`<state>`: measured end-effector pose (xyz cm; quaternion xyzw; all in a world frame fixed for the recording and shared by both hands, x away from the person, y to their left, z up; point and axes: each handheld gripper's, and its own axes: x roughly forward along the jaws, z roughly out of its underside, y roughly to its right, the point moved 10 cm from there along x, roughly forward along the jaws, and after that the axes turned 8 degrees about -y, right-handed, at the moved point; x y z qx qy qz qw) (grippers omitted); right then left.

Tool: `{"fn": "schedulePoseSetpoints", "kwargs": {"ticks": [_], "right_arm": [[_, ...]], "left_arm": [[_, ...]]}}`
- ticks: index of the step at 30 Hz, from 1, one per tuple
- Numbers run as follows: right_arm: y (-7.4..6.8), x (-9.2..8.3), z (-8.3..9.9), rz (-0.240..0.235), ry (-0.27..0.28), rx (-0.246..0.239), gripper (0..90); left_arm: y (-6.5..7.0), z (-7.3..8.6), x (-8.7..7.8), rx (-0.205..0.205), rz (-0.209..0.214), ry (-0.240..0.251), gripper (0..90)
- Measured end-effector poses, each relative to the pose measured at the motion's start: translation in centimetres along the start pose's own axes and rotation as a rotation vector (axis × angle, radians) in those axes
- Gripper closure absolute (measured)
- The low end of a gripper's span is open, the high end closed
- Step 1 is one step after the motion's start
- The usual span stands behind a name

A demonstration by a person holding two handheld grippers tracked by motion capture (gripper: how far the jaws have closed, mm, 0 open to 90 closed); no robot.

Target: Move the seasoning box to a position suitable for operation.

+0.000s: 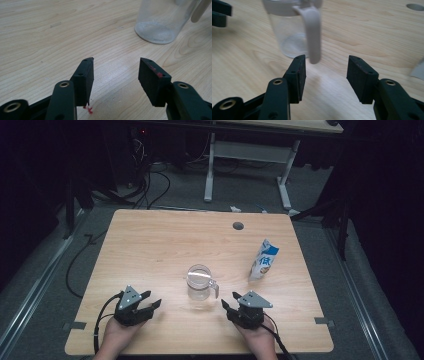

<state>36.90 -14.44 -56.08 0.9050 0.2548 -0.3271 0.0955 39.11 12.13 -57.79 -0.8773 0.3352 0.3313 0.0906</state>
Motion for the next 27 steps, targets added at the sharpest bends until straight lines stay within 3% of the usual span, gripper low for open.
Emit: {"fn": "schedulePoseSetpoints", "kwargs": {"ticks": [5,8,9,10,11,13,17,20,27], "right_arm": [[-1.8,0.0,0.0,-0.032,-0.005,-0.025,53.8],[-3.5,0.5,-0.3,-0.073,-0.016,-0.052,63.4],[-3.5,0.5,-0.3,-0.073,-0.016,-0.052,63.4],[-4.2,0.7,-0.6,-0.071,-0.011,-0.080,78.3],[-4.4,0.8,-0.7,-0.066,-0.011,-0.093,85.2],[-4.8,1.1,-1.0,-0.064,-0.015,-0.119,90.0],[-4.6,1.7,-1.5,-0.047,-0.024,-0.126,90.0],[-3.4,2.2,-2.0,-0.027,-0.027,-0.096,90.0],[-1.9,2.5,-2.3,-0.004,-0.030,-0.075,90.0]], "left_arm": [[0.1,-0.2,-0.2,0.002,0.001,0.008,51.9],[0.1,-0.2,0.0,-0.011,0.007,0.007,52.5],[0.1,-0.2,0.0,-0.011,0.007,0.007,52.5],[0.0,-0.2,0.0,-0.016,0.011,0.007,52.5],[0.0,-0.2,0.0,-0.014,0.013,0.007,52.5],[0.1,-0.2,0.0,-0.009,0.011,0.009,52.7],[0.0,-0.3,-0.2,-0.013,0.012,0.014,52.7],[-0.2,-0.3,-0.3,-0.020,0.018,0.021,54.5],[-0.3,-0.4,-0.4,-0.025,0.019,0.026,55.6]]}}
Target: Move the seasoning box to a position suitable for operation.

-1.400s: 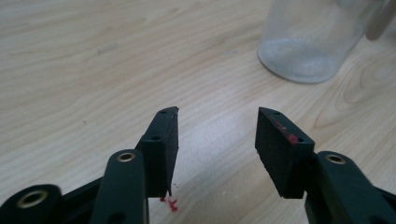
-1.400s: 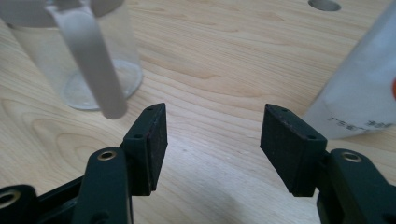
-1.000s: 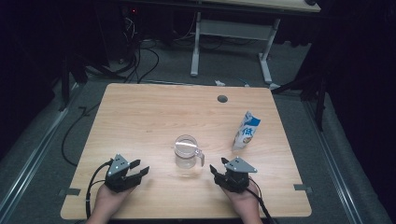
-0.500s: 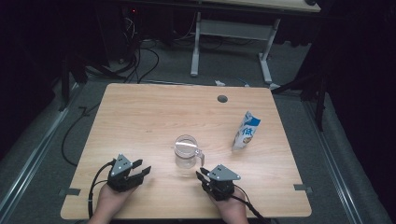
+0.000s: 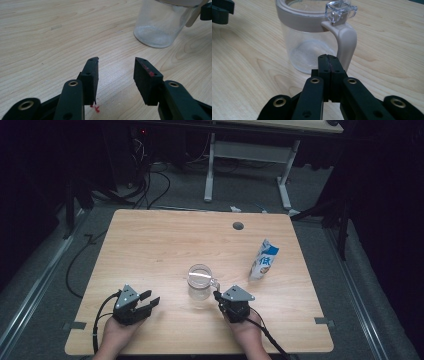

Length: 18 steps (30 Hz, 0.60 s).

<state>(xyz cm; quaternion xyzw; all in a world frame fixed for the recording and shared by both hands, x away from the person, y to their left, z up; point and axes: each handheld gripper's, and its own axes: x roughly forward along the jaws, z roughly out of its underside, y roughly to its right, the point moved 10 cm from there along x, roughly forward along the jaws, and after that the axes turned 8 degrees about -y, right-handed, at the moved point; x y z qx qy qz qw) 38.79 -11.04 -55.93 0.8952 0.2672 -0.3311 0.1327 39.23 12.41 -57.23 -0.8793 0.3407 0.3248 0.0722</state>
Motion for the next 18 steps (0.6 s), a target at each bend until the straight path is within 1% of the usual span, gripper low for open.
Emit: {"fn": "schedulePoseSetpoints", "kwargs": {"ticks": [4,5,6,7,8,9,10,11,12,13,16,17,18], "right_arm": [[0.5,0.1,-0.1,0.003,0.001,0.007,90.0],[0.9,0.2,-0.1,0.008,-0.002,0.013,90.0],[0.9,0.2,-0.1,0.008,-0.002,0.013,90.0],[1.4,0.3,-0.1,0.014,-0.001,0.011,90.0],[1.4,0.3,-0.1,0.014,-0.001,0.011,90.0],[1.9,0.4,-0.2,0.026,-0.003,0.017,90.0],[1.9,0.4,-0.2,0.026,-0.003,0.017,90.0],[2.4,0.6,-0.2,0.031,-0.004,0.025,90.0],[2.4,0.6,-0.2,0.031,-0.004,0.025,90.0],[2.8,0.7,-0.4,0.039,-0.006,0.027,90.0],[3.3,0.9,-0.4,0.050,-0.009,0.025,89.9],[3.9,1.1,-0.6,0.060,-0.011,0.033,89.9],[3.9,1.1,-0.6,0.060,-0.011,0.033,89.9]], "left_arm": [[0.1,0.0,0.0,-0.001,0.000,0.002,55.9],[0.1,-0.1,0.0,-0.002,0.001,0.002,56.3],[0.1,-0.1,0.0,-0.004,0.001,0.003,56.3],[0.1,-0.1,0.0,-0.005,0.002,0.003,56.7],[0.1,-0.1,0.0,-0.005,0.002,0.003,56.9],[0.1,-0.1,0.0,-0.005,0.003,0.002,57.1],[0.1,-0.1,0.0,-0.006,0.003,0.002,57.1],[0.1,-0.1,0.0,-0.006,0.004,0.002,57.2],[0.1,-0.1,0.0,-0.006,0.004,0.002,57.2],[0.2,0.0,0.0,-0.005,0.005,0.002,57.2],[0.1,0.0,0.0,-0.006,0.005,0.003,57.3],[0.1,0.0,0.0,-0.007,0.005,0.003,57.6],[0.1,0.0,0.0,-0.007,0.005,0.003,57.9]]}}
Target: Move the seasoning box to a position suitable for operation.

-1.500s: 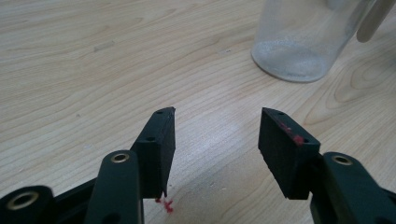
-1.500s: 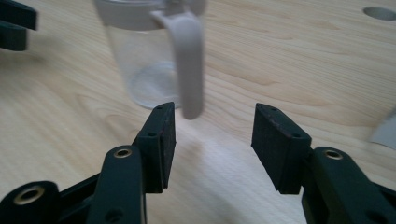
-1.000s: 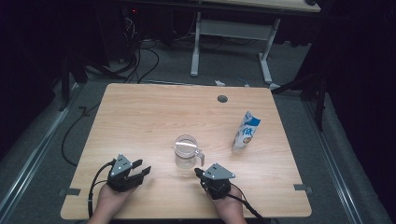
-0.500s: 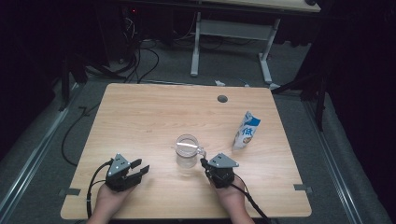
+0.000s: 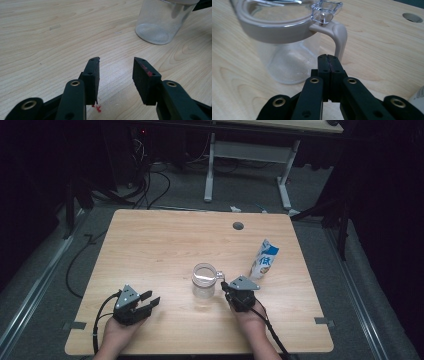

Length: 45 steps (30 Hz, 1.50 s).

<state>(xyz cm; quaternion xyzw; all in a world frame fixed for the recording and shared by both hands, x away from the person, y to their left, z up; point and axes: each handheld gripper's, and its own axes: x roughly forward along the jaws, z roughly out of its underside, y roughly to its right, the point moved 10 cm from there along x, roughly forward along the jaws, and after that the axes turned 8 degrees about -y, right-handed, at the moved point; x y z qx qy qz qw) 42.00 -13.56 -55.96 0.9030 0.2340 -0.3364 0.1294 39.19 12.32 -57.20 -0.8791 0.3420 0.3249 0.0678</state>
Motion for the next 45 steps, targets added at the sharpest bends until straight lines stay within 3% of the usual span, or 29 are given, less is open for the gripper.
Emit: {"fn": "schedulePoseSetpoints", "kwargs": {"ticks": [9,15,21,23,28,32,35,37,39,40,43,45], "right_arm": [[2.7,1.9,-2.0,0.032,-0.003,0.027,90.0],[3.5,3.3,-3.8,0.034,-0.001,0.033,89.9],[2.7,4.8,-5.7,0.018,0.004,0.007,90.0],[1.7,5.6,-6.6,-0.030,0.013,-0.006,90.0],[0.3,5.9,-6.9,-0.064,0.025,-0.053,90.0],[0.2,5.2,-5.9,-0.050,0.029,-0.042,90.0],[0.4,3.1,-3.7,-0.039,0.030,-0.023,89.9],[0.5,2.6,-3.2,-0.036,0.033,-0.023,89.9],[0.5,0.6,-0.5,-0.030,0.029,-0.022,89.9],[0.5,0.6,-0.5,-0.030,0.029,-0.022,89.9],[0.7,-1.6,1.8,-0.018,0.039,-0.026,89.4],[0.8,-1.9,2.1,-0.016,0.040,-0.028,89.4]], "left_arm": [[-0.1,0.0,0.1,-0.007,0.000,0.001,62.0],[-0.2,0.1,0.2,-0.017,-0.010,-0.006,64.3],[-0.4,0.1,0.4,-0.030,-0.020,-0.007,66.6],[-0.4,0.2,0.5,-0.031,-0.025,-0.011,69.4],[-0.4,0.2,0.8,-0.032,-0.034,-0.018,76.3],[-0.4,-0.2,1.2,-0.047,-0.048,-0.009,81.9],[-0.4,-0.9,1.8,-0.079,-0.055,0.003,89.3],[-0.3,-1.5,2.4,-0.086,-0.058,0.008,89.8],[-0.1,-2.6,3.8,-0.087,-0.064,0.004,90.0],[-0.1,-2.6,3.8,-0.087,-0.064,0.004,90.0],[-0.1,-4.7,6.1,-0.083,-0.089,0.014,90.0],[-0.1,-5.5,6.8,-0.084,-0.090,0.019,90.0]]}}
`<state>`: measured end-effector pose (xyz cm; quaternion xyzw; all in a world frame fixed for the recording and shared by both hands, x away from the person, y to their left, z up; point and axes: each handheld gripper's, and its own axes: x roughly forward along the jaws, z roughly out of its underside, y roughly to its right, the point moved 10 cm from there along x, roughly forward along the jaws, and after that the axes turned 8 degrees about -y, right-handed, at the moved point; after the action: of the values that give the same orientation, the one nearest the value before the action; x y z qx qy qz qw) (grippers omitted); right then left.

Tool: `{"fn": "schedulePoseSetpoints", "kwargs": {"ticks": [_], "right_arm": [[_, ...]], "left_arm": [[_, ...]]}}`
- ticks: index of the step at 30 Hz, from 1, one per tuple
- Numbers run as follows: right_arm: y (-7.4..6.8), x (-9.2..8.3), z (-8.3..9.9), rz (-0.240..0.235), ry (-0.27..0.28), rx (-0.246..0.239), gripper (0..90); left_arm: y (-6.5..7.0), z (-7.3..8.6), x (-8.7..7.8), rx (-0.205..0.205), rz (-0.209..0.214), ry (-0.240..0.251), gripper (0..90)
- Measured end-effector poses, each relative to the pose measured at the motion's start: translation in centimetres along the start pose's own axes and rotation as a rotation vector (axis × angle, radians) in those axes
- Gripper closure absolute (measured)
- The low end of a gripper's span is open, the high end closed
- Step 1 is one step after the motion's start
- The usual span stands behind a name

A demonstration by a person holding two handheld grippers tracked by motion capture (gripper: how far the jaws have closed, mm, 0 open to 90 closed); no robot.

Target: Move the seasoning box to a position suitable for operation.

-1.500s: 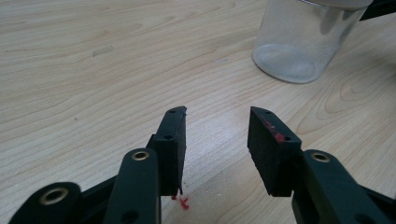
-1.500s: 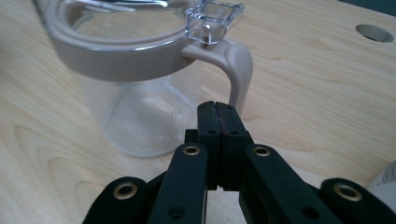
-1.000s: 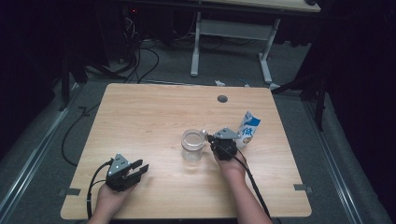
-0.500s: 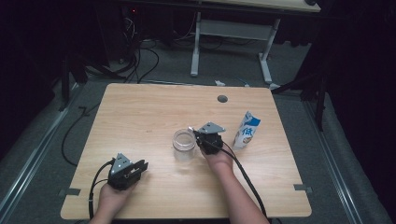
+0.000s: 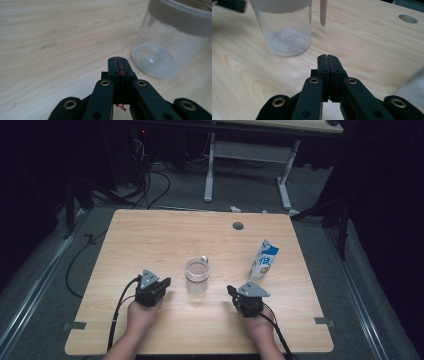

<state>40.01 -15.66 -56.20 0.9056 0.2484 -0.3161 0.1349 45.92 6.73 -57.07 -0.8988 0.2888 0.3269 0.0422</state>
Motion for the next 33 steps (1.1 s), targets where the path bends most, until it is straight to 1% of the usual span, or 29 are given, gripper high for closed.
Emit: {"fn": "schedulePoseSetpoints", "kwargs": {"ticks": [2,3,4,5,6,7,8,10,11,13,14,17,19,21,22,23,24,25,27,30,33], "right_arm": [[0.1,-0.7,0.8,0.000,0.017,0.008,89.2],[0.1,-0.8,1.1,-0.002,0.003,-0.008,88.8],[0.1,-0.9,1.3,0.006,-0.005,-0.022,88.7],[0.1,-1.2,1.5,-0.008,0.008,-0.018,88.4],[0.1,-1.2,1.5,-0.008,0.008,-0.018,88.4],[0.1,-1.4,1.5,-0.010,0.008,-0.021,88.2],[0.0,-1.5,1.4,-0.016,0.015,-0.020,88.2],[0.0,-1.6,1.4,-0.018,0.017,-0.021,88.2],[0.1,-1.7,1.4,-0.013,0.021,-0.018,87.5],[0.1,-1.7,1.4,-0.016,0.019,-0.014,87.5],[0.2,-1.5,1.4,-0.017,0.020,-0.009,87.4],[0.2,-1.4,1.5,-0.015,0.014,-0.008,87.4],[0.1,-1.3,1.5,-0.016,0.009,-0.010,87.4],[0.0,-1.2,1.6,-0.016,0.007,-0.008,87.5],[0.0,-1.2,1.6,-0.015,0.006,-0.007,87.5],[0.0,-1.1,1.6,-0.013,0.006,-0.005,87.5],[0.0,-1.1,1.6,-0.013,0.005,-0.006,87.5],[0.0,-1.1,1.6,-0.011,0.004,-0.005,87.5],[0.1,-1.1,1.7,-0.010,0.003,-0.006,87.5],[0.2,-1.2,1.7,-0.009,0.005,-0.005,87.5],[0.2,-1.2,1.8,-0.011,0.002,0.000,87.5]], "left_arm": [[0.3,-1.5,1.1,0.005,0.006,0.010,90.0],[0.4,-2.0,1.4,0.007,0.007,0.015,90.0],[0.5,-2.6,1.9,0.000,0.016,0.017,90.0],[0.4,-3.3,2.4,-0.024,0.028,0.018,90.0],[0.4,-3.6,2.7,-0.024,0.026,0.015,90.0],[0.7,-4.5,3.0,-0.003,0.024,0.021,90.0],[0.7,-4.5,3.0,-0.003,0.024,0.021,90.0],[1.2,-5.1,3.1,0.012,0.030,0.031,90.0],[1.5,-5.4,3.1,0.008,0.047,0.033,90.0],[1.6,-5.4,3.1,0.015,0.051,0.031,90.0],[1.9,-5.3,3.0,0.029,0.053,0.029,90.0],[2.1,-5.1,2.8,0.031,0.058,0.032,90.0],[2.3,-4.8,2.5,0.040,0.049,0.039,90.0],[2.7,-4.3,1.9,0.045,0.047,0.046,90.0],[2.7,-4.3,1.9,0.045,0.047,0.046,90.0],[2.9,-4.1,1.7,0.045,0.044,0.048,90.0],[3.4,-3.8,1.2,0.040,0.045,0.058,90.0],[3.8,-3.6,0.9,0.045,0.044,0.064,90.0],[4.0,-3.5,0.8,0.044,0.044,0.067,90.0],[4.9,-3.0,-0.1,0.045,0.047,0.080,90.0],[5.6,-2.6,-0.8,0.045,0.054,0.086,90.0]]}}
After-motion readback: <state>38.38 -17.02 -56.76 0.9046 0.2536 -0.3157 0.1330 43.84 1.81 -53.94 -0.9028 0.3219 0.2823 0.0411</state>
